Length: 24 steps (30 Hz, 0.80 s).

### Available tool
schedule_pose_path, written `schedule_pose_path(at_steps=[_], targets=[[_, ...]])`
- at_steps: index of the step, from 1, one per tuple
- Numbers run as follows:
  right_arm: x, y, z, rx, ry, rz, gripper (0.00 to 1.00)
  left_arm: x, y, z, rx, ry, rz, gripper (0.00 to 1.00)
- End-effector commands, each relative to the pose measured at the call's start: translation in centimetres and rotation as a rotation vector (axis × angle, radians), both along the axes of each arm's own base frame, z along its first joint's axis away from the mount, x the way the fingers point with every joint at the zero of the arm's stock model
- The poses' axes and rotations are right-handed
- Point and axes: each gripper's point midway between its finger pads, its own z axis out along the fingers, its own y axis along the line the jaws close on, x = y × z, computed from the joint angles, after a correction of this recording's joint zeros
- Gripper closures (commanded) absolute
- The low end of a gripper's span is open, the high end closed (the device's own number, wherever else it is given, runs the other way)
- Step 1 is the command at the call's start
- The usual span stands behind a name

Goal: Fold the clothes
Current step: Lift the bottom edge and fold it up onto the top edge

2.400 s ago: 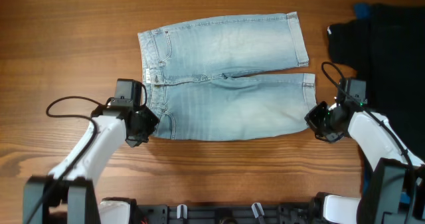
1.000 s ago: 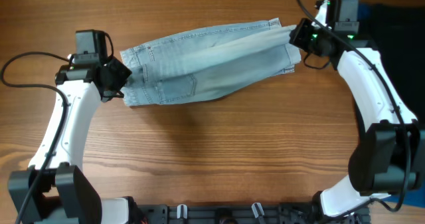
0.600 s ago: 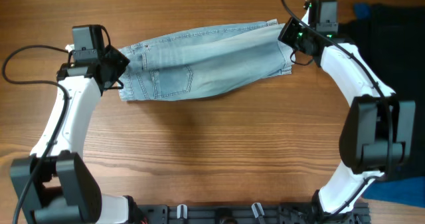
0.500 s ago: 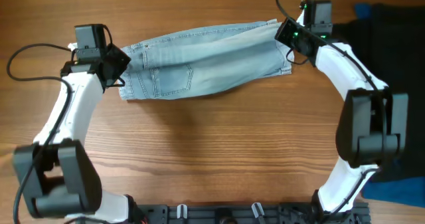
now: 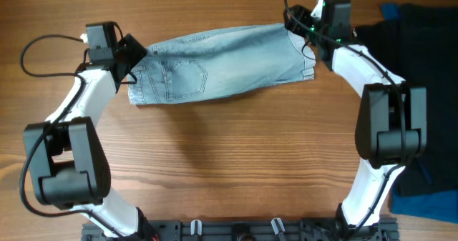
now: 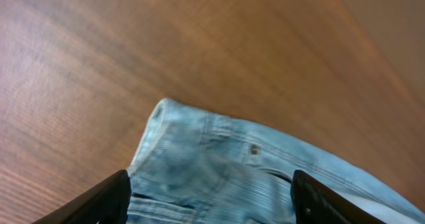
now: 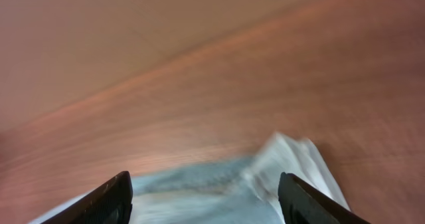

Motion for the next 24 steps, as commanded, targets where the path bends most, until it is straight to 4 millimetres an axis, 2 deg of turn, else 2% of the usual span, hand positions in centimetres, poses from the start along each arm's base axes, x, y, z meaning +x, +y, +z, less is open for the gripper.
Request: schedule_pose_path(at_steps=[1,2,3,4,5,6,7,8,9,13,15,17,18,19,21,24], targets=[[0.4,1.0,5.0,0.019,-0.071,0.195,0.27,1.1,-0.4,9.3,0.037,-0.198,-0.074,0.23],[0.0,1.0,5.3,-0.001,-0.033,0.213,0.28,0.7,-0.7,10.9,0.03,-0.229,-0.087,0.26],[-1.0,1.1,4.9,-0.022,0.031,0.236,0.37,0.0,-1.2,12.0,0.014,-0.239,-0.106,0.42],[-1.7,1.2,4.3,-0.026,0.083,0.241,0.49,-0.6,-1.6,12.1,0.001,-0.225,-0.118,0.8],[-2.6,1.2,3.3,-0.024,0.145,0.237,0.58,-1.1,-2.0,11.6,-0.014,-0.198,-0.13,0.96],[-4.2,0.9,1.5,-0.025,0.248,0.23,0.76,-1.7,-2.6,10.2,-0.026,-0.141,-0.142,0.96],[-5.4,0.6,0.3,-0.033,0.316,0.219,0.88,-2.1,-3.4,8.3,-0.037,-0.078,-0.158,0.96],[-6.2,0.5,-0.3,-0.042,0.359,0.217,0.92,-2.3,-3.9,7.2,-0.042,-0.045,-0.168,0.96],[-7.5,0.3,-1.4,-0.079,0.414,0.225,0.94,-2.4,-5.1,4.8,-0.052,0.02,-0.192,0.96],[-10.5,0.0,-5.4,-0.148,0.535,0.218,0.96,-0.9,-8.7,-0.5,0.006,0.065,-0.343,0.96],[-11.7,-0.5,-7.8,-0.178,0.565,0.201,0.96,-0.1,-9.0,-2.7,0.026,0.076,-0.346,0.96],[-13.3,-1.1,-10.5,-0.201,0.596,0.183,0.96,0.3,-8.1,-4.7,0.061,0.098,-0.314,0.96],[-14.5,-1.8,-11.7,-0.222,0.64,0.162,0.95,0.4,-7.3,-5.5,0.088,0.113,-0.289,0.96],[-16.6,-2.8,-13.1,-0.249,0.73,0.109,0.96,0.5,-6.0,-6.1,0.12,0.127,-0.254,0.96],[-18.2,-3.7,-13.8,-0.285,0.796,0.081,0.96,0.8,-5.3,-5.9,0.124,0.112,-0.239,0.96],[-20.0,-3.9,-13.9,-0.284,0.875,0.068,0.96,1.8,-5.0,-4.5,0.128,0.066,-0.231,0.96]])
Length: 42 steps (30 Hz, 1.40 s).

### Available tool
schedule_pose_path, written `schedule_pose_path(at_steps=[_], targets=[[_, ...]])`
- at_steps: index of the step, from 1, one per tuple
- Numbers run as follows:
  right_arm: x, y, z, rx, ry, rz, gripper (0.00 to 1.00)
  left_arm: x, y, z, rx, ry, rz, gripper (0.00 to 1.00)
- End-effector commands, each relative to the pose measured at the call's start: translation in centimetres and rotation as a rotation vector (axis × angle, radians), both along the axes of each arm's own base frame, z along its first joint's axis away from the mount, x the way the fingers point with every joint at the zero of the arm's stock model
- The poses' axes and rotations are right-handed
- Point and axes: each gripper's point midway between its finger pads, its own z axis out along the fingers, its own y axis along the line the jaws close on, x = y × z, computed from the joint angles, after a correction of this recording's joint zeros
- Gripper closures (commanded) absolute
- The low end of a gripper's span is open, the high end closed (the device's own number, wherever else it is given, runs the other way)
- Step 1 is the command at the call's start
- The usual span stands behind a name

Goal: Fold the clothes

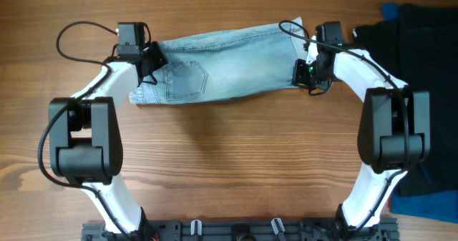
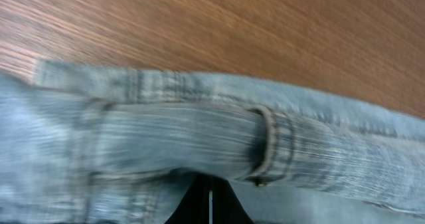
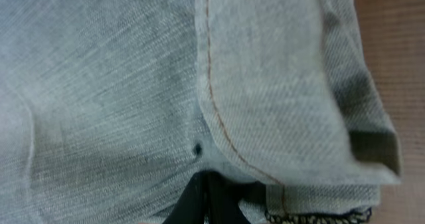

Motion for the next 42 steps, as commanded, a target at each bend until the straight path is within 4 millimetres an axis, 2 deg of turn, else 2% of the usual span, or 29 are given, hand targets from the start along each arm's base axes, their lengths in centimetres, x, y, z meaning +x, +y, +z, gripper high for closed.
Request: schedule_pose_path(at_steps=[1,4,6,9,10,11,13,14,15,17,20,25,29,31,33,35,37,39,41,42], targets=[[-4.0,-2.2,-2.6,-0.114,0.164,-0.065,0.96,0.7,0.8,1.1,0.039,-0.034,0.006,0.96],[-5.5,-2.3,-2.6,-0.117,0.231,-0.099,0.96,0.8,0.8,2.6,0.037,-0.063,0.006,0.96],[-6.7,-2.3,-2.5,-0.122,0.284,-0.112,0.96,1.0,0.7,4.7,0.036,-0.103,0.006,0.96],[-6.8,-2.3,-0.8,-0.119,0.265,-0.114,0.96,0.8,0.1,7.8,0.027,-0.157,-0.009,0.96],[-6.5,-2.3,0.8,-0.114,0.228,-0.117,0.96,0.5,-0.4,9.0,0.025,-0.172,-0.018,0.96],[-5.9,-2.2,4.4,-0.102,0.136,-0.118,0.96,-0.5,-1.0,10.1,0.024,-0.161,-0.032,0.96],[-5.0,-2.2,9.4,-0.088,-0.024,-0.091,0.96,-1.9,-3.0,10.8,-0.017,-0.135,-0.091,0.96],[-3.9,-2.2,12.4,-0.083,-0.147,-0.08,0.96,-2.3,-4.5,10.8,-0.053,-0.125,-0.137,0.96],[-3.1,-2.2,13.8,-0.083,-0.215,-0.085,0.96,-2.4,-4.9,10.7,-0.058,-0.121,-0.146,0.96],[-1.4,-1.7,15.2,-0.071,-0.323,-0.025,0.96,-2.5,-5.4,10.1,-0.057,-0.108,-0.158,0.95],[0.4,-1.6,14.3,-0.076,-0.357,-0.013,0.95,-2.5,-6.1,8.8,-0.022,-0.086,-0.216,0.95],[5.2,-1.4,10.0,-0.095,-0.425,0.03,0.96,-1.2,-6.3,6.4,-0.01,-0.085,-0.232,0.95],[9.4,-1.1,5.0,-0.096,-0.492,0.028,0.96,0.0,-6.3,2.8,-0.007,-0.066,-0.23,0.96],[10.8,-1.2,2.1,-0.113,-0.518,0.042,0.96,1.0,-5.2,1.0,0.051,-0.073,-0.193,0.96],[11.2,-1.3,-0.7,-0.122,-0.504,0.039,0.96,1.4,-4.5,-0.3,0.114,-0.073,-0.199,0.96],[10.9,-1.3,-2.0,-0.123,-0.48,0.042,0.96,1.6,-4.4,-1.8,0.145,-0.063,-0.228,0.93],[11.0,-1.3,-1.4,-0.13,-0.495,0.061,0.96,2.0,-4.4,-2.9,0.156,-0.071,-0.24,0.94],[11.5,-1.3,0.3,-0.136,-0.537,0.072,0.95,3.2,-4.4,-1.6,0.158,-0.139,-0.235,0.96],[12.3,-1.2,4.6,-0.137,-0.624,0.074,0.95,5.1,-4.6,3.7,0.171,-0.274,-0.237,0.96],[12.3,-0.9,9.3,-0.118,-0.698,0.077,0.92,5.5,-4.7,8.4,0.171,-0.357,-0.229,0.95]])
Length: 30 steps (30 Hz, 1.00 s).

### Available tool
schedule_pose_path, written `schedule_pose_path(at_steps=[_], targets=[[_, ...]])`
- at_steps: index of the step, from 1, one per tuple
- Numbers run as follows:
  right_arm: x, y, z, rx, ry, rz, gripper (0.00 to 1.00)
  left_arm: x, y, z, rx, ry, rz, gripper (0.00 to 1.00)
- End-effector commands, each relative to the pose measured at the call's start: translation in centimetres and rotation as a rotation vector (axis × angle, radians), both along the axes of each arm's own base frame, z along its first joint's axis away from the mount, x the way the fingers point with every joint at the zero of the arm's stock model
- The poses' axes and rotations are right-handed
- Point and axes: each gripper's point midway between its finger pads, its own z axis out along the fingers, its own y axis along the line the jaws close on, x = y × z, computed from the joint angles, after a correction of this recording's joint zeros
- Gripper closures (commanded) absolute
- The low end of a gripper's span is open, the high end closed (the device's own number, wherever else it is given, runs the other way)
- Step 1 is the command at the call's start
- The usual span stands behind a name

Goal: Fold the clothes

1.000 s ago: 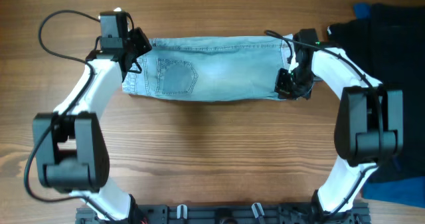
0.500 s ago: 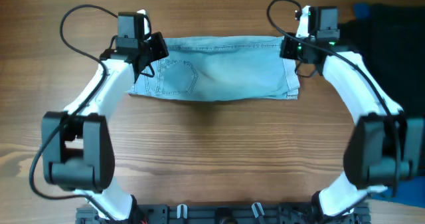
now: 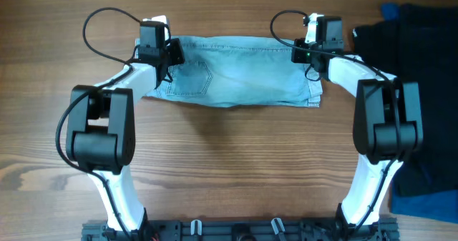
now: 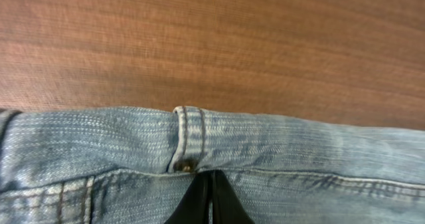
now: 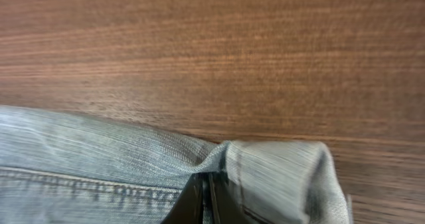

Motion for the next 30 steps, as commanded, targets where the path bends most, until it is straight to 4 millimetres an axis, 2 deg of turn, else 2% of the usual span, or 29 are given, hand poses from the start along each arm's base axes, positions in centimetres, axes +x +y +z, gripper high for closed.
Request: schedule_pose_path(at_steps=[1,3,4,5,7,8,10,14,17,20,22,23,24,27,28,29,30], targets=[[-0.1,0.1,10.2,0.004,-0.158,0.017,0.91,1.6,0.3,10.9,0.02,-0.213,0.002,0.94],[-2.7,0.0,14.0,0.042,-0.131,-0.018,0.91,-0.4,0.6,14.8,0.019,-0.219,0.003,0.93],[-4.6,0.1,15.2,0.048,-0.094,-0.011,0.91,-1.6,0.8,15.5,0.022,-0.191,0.003,0.91],[-6.9,-0.1,15.8,0.052,-0.034,-0.016,0.91,-3.1,1.0,15.4,0.03,-0.138,0.004,0.89],[-10.4,-0.3,15.3,0.047,0.089,-0.026,0.91,-5.7,1.9,13.0,0.056,0.011,0.018,0.85],[-11.9,-0.4,14.1,0.041,0.167,-0.028,0.91,-6.6,2.6,11.2,0.061,0.086,0.033,0.85],[-13.1,-0.3,11.9,0.04,0.259,-0.02,0.91,-6.9,4.3,8.7,0.064,0.159,0.067,0.82],[-15.2,0.0,5.3,0.05,0.431,-0.014,0.92,-4.9,7.5,4.9,0.059,0.173,0.138,0.83],[-16.3,-0.1,0.7,0.042,0.53,-0.019,0.93,-2.9,7.9,2.9,0.056,0.132,0.145,0.86],[-18.1,-0.2,-3.4,0.041,0.671,-0.05,0.94,-2.3,7.8,-1.1,0.053,0.165,0.139,0.86],[-19.6,-0.3,-4.7,0.032,0.749,-0.052,0.96,-2.3,7.9,-3.2,0.065,0.191,0.137,0.85],[-19.9,-0.4,-4.7,0.028,0.758,-0.055,0.96,-2.1,8.1,-3.3,0.07,0.181,0.134,0.85],[-19.7,-0.5,-4.4,0.028,0.749,-0.06,0.96,-1.6,8.1,-2.5,0.068,0.151,0.136,0.85],[-17.6,-0.2,-1.9,0.042,0.672,-0.052,0.96,0.4,8.1,4.2,0.059,0.0,0.141,0.79],[-16.6,0.0,-0.3,0.05,0.625,-0.033,0.96,0.5,8.2,7.5,0.051,-0.044,0.149,0.74],[-15.5,0.8,2.5,0.072,0.555,0.025,0.95,-0.4,8.1,11.7,0.012,-0.069,0.183,0.72],[-15.1,1.0,4.3,0.083,0.523,0.037,0.95,-1.7,8.0,13.9,-0.018,-0.067,0.201,0.7]])
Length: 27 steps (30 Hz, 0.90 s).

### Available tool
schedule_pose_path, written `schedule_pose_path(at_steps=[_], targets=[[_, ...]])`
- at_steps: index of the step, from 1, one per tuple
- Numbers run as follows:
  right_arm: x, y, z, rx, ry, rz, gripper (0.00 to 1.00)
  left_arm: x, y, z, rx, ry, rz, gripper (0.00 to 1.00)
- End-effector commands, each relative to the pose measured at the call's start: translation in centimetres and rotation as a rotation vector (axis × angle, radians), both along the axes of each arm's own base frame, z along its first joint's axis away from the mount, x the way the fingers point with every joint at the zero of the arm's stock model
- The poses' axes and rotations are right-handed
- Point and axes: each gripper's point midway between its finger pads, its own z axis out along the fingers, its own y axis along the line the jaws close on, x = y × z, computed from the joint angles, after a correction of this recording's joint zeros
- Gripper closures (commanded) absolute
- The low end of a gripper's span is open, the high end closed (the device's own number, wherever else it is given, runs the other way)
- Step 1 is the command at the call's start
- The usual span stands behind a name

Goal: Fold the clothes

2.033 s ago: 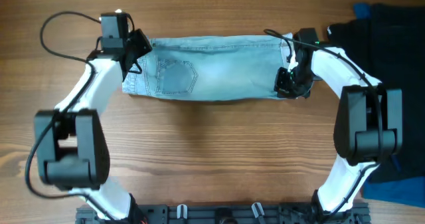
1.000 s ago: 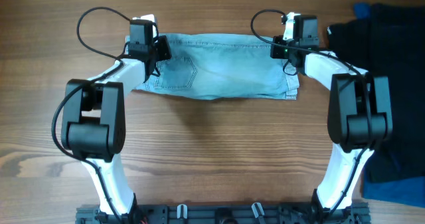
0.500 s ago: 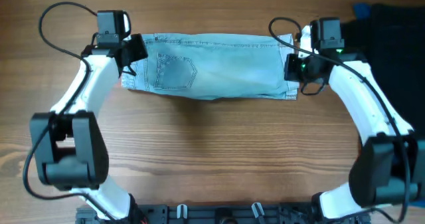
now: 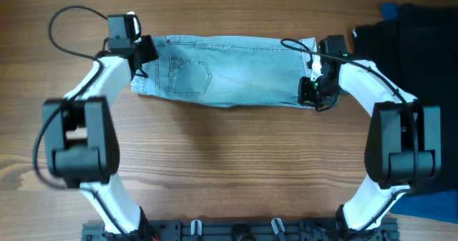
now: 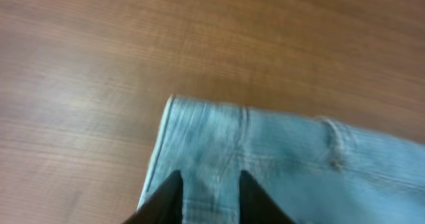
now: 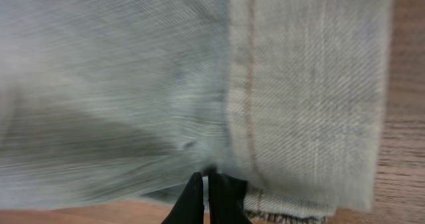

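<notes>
A pair of light-blue denim shorts (image 4: pixel 229 69) lies flat along the far side of the wooden table (image 4: pixel 215 169), waistband to the left. My left gripper (image 4: pixel 145 51) sits over the waist end. In the left wrist view its jaws (image 5: pixel 207 187) stand open, with the denim (image 5: pixel 299 164) under and beyond them. My right gripper (image 4: pixel 313 92) is at the near right corner, by the leg hem. In the right wrist view it (image 6: pixel 207 184) is shut on the denim's (image 6: pixel 133 84) lower edge, beside the turned-up hem (image 6: pixel 312 91).
A heap of black clothes (image 4: pixel 422 55) fills the table's right edge, with a blue garment (image 4: pixel 429 205) at the near right corner. The left arm's cable (image 4: pixel 68 19) loops over the far left of the table.
My left gripper has opened, let go of the waistband and moved left to the waist end. My right gripper has moved from the far right corner to the near right corner, shut there.
Both grippers were open at the ends of slanted shorts. Then each was shut on denim at its end. A second ago both held the far edge with the shorts lying straighter. Now the shorts lie flat, the left gripper open and the right at the near hem.
</notes>
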Motion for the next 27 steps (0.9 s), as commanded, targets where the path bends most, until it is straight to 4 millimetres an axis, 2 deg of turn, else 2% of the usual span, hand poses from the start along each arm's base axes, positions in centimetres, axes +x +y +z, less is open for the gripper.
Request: schedule_pose_path(at_steps=[1,3,5,7,8,10,11,14,15,17,19,21,24,26,27], targets=[[2.9,1.2,8.4,0.061,-0.194,0.043,0.94,-2.9,0.1,13.7,-0.065,-0.137,0.073,0.68],[2.2,1.0,11.4,0.071,-0.232,-0.003,0.89,-6.8,0.0,13.9,-0.063,-0.024,0.077,0.67],[1.7,1.0,12.6,0.075,-0.242,-0.012,0.89,-9.7,-0.1,12.2,-0.07,0.108,0.094,0.7],[1.4,1.7,12.6,0.11,-0.24,0.017,0.96,-12.3,-0.4,9.2,-0.096,0.26,0.123,0.8],[1.3,2.7,12.5,0.16,-0.246,0.07,0.96,-13.1,-1.0,8.1,-0.122,0.312,0.108,0.84],[0.9,4.3,12.2,0.227,-0.244,0.142,0.96,-14.0,-3.2,5.7,-0.232,0.396,0.052,0.87],[0.8,4.6,11.6,0.227,-0.228,0.151,0.96,-14.4,-3.9,4.3,-0.263,0.43,0.035,0.87],[0.8,5.6,10.1,0.232,-0.207,0.218,0.96,-14.5,-4.1,0.2,-0.258,0.484,0.037,0.85],[0.7,6.5,9.7,0.257,-0.201,0.259,0.96,-14.3,-4.1,-1.3,-0.258,0.497,0.039,0.85],[0.6,8.1,8.6,0.287,-0.188,0.313,0.96,-14.0,-4.1,-3.4,-0.258,0.525,0.043,0.85],[0.8,9.1,6.4,0.261,-0.161,0.342,0.96,-13.9,-4.1,-5.2,-0.257,0.551,0.047,0.85],[0.9,9.4,4.0,0.222,-0.129,0.353,0.96,-14.2,-4.0,-6.3,-0.254,0.578,0.051,0.86],[0.2,9.7,-0.4,0.208,-0.033,0.36,0.96,-14.5,-3.3,-6.6,-0.214,0.592,0.069,0.9],[-0.6,9.5,-2.2,0.205,0.03,0.354,0.96,-14.6,-3.3,-6.6,-0.209,0.592,0.064,0.92],[-0.8,9.5,-2.3,0.204,0.038,0.353,0.96,-14.6,-3.3,-6.4,-0.209,0.589,0.063,0.92]])
